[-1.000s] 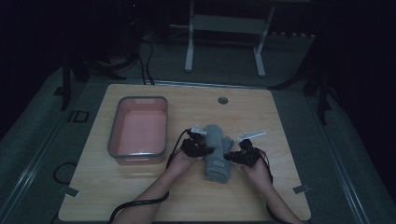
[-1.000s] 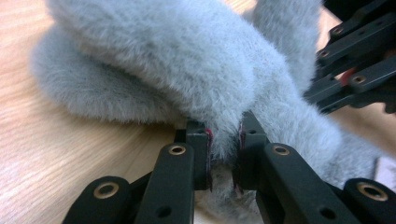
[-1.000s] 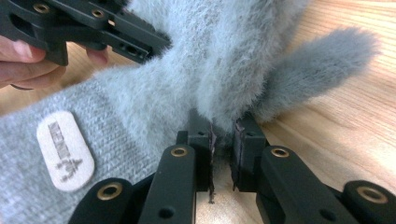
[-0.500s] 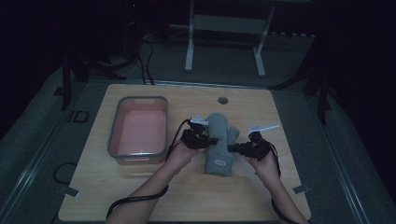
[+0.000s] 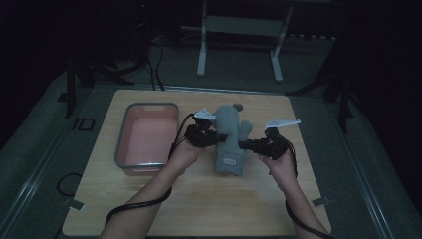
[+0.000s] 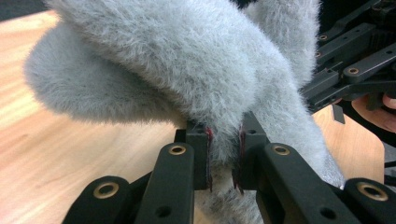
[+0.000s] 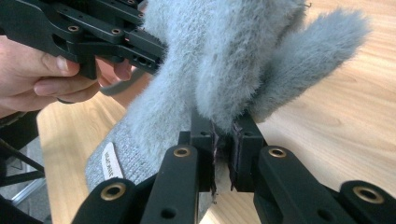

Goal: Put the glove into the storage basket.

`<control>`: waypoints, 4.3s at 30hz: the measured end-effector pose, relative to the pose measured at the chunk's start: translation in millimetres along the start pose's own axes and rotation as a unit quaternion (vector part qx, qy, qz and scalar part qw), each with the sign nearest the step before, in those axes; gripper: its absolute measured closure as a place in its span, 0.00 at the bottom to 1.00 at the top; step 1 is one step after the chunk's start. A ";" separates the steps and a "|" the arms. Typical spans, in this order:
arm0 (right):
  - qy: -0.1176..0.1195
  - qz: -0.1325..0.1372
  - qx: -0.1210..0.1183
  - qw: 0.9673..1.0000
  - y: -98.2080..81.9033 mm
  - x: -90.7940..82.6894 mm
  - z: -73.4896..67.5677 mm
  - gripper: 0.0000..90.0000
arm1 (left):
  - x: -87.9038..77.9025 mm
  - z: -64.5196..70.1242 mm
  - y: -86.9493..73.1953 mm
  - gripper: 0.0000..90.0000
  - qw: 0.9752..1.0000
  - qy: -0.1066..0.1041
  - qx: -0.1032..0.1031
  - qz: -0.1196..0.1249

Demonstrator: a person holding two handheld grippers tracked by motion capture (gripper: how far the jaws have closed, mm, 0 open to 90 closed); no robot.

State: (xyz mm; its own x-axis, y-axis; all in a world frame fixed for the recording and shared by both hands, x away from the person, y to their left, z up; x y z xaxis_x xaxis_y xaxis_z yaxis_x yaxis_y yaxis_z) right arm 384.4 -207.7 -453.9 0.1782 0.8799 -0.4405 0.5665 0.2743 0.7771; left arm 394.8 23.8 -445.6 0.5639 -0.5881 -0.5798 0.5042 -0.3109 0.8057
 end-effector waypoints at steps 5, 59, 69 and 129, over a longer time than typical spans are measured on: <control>0.005 -0.003 -0.005 1.000 17.6 7.1 -5.1 0.92 | -13.9 -10.6 9.4 0.90 1.000 0.014 0.009 -0.001; 0.029 -0.106 -0.022 0.994 85.7 243.3 -41.5 0.92 | -106.4 -176.6 -87.3 0.89 0.979 0.146 -0.122 -0.075; -0.040 -0.162 -0.036 0.985 74.2 273.4 -32.4 0.91 | -75.1 -182.6 -98.2 0.89 0.966 0.189 -0.118 -0.134; -0.044 -0.099 -0.093 0.990 50.9 122.3 -31.2 0.17 | -93.0 -78.7 -75.3 0.16 0.985 0.167 -0.009 0.032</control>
State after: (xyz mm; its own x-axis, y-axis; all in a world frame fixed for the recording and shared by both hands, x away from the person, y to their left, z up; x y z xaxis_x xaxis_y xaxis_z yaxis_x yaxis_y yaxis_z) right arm 410.0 -74.0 -454.2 0.1516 0.7671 -0.6234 0.4412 0.5119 0.7371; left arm 355.9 160.6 -461.9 0.7768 -0.3268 -0.5383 0.4708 -0.2662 0.8411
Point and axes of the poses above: each handheld gripper's, and its own axes: x roughly forward along the jaws, y roughly out of its top, z roughly to its right, the point moved 2 cm from there along x, roughly forward along the jaws, and after that the axes turned 13 degrees about y, right-handed, at the moved point
